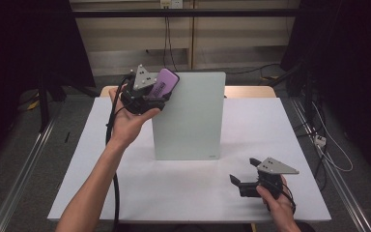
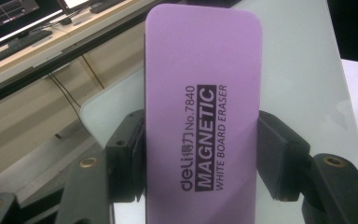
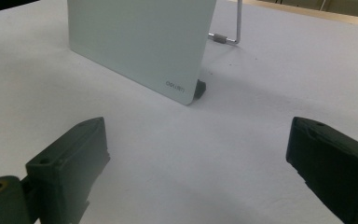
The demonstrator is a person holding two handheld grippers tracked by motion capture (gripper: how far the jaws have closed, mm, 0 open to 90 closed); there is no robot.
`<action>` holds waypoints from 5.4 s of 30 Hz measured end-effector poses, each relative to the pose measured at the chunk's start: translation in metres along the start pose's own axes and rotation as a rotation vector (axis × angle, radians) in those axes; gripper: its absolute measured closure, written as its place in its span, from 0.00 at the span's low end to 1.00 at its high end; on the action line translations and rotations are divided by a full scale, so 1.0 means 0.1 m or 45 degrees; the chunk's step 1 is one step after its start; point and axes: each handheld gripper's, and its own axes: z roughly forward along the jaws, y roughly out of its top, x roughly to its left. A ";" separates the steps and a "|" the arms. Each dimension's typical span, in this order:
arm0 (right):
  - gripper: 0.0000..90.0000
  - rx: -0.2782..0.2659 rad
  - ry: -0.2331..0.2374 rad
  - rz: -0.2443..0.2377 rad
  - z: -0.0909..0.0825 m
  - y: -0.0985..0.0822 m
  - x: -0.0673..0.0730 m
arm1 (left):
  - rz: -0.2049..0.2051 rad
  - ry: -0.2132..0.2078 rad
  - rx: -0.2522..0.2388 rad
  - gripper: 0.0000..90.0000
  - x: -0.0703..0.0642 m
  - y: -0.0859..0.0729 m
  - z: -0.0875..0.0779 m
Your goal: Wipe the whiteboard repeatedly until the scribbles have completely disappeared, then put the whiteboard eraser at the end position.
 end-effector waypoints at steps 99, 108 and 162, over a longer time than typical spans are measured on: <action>0.06 -0.002 0.011 0.026 0.03 -0.01 -0.03 | -0.008 -0.617 0.466 0.45 -0.73 -1.01 0.16; 0.06 0.000 0.015 0.014 0.05 0.01 -0.02 | 0.088 -0.755 0.558 0.45 -1.03 -1.10 0.30; 0.06 0.001 0.005 0.004 0.02 0.01 -0.01 | -0.108 -0.619 0.395 0.08 -0.99 -1.16 0.21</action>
